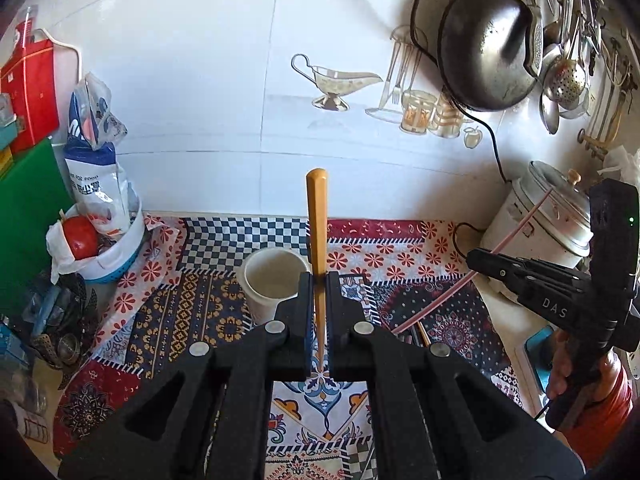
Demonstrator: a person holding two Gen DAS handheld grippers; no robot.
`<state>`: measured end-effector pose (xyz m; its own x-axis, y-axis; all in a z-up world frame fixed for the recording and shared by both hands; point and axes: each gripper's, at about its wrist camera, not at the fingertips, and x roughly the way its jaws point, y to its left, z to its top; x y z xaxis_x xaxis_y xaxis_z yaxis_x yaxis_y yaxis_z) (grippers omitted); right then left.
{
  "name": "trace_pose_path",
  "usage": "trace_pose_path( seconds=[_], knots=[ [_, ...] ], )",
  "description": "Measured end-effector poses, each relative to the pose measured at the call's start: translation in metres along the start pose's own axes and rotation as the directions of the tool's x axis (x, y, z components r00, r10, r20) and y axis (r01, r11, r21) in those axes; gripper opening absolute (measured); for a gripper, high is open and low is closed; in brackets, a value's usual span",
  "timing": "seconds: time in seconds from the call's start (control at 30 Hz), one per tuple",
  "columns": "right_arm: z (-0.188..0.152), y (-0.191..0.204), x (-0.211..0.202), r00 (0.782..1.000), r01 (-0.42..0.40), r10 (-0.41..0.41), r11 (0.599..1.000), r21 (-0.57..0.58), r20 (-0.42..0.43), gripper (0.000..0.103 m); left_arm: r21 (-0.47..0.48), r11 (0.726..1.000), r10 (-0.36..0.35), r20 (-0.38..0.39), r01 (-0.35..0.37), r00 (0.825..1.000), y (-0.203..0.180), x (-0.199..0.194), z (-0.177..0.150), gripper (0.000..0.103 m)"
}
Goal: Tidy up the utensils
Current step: 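Lift the orange chopstick with the left tool while the right tool lifts the pink one, then lower both chopsticks into the white cup and open both tools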
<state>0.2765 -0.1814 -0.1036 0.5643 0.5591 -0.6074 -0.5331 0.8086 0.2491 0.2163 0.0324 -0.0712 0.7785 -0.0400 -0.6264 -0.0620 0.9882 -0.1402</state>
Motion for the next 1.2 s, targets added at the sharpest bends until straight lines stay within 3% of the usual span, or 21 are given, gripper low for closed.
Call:
trace_pose_path(
  seconds=[0.4, 0.6, 0.77, 0.97, 1.2],
  knots=[
    [0.049, 0.036, 0.012, 0.993, -0.072, 0.079, 0.994, -0.08, 0.088, 0.005, -0.014, 0.998, 0.068, 0.118, -0.067, 0.991, 0.023, -0.011, 0.043, 0.004],
    [0.072, 0.056, 0.029, 0.989, -0.104, 0.116, 0.987, -0.122, 0.092, 0.005, -0.026, 0.995, 0.103, 0.153, -0.1, 0.983, 0.033, -0.002, 0.064, 0.004],
    [0.076, 0.072, 0.055, 0.989, -0.12, 0.131, 0.981, -0.154, 0.065, 0.005, -0.031, 0.992, 0.126, 0.123, -0.124, 0.984, 0.039, 0.024, 0.066, 0.004],
    [0.069, 0.081, 0.1, 0.992, -0.122, 0.119, 0.978, -0.168, -0.027, 0.005, -0.04, 0.991, 0.127, 0.08, -0.124, 0.989, 0.049, 0.065, 0.053, 0.004],
    [0.056, 0.074, 0.141, 0.985, -0.122, 0.098, 0.979, -0.166, -0.143, 0.005, -0.049, 0.992, 0.116, -0.038, -0.118, 0.992, 0.061, 0.106, 0.035, 0.004]
  ],
)
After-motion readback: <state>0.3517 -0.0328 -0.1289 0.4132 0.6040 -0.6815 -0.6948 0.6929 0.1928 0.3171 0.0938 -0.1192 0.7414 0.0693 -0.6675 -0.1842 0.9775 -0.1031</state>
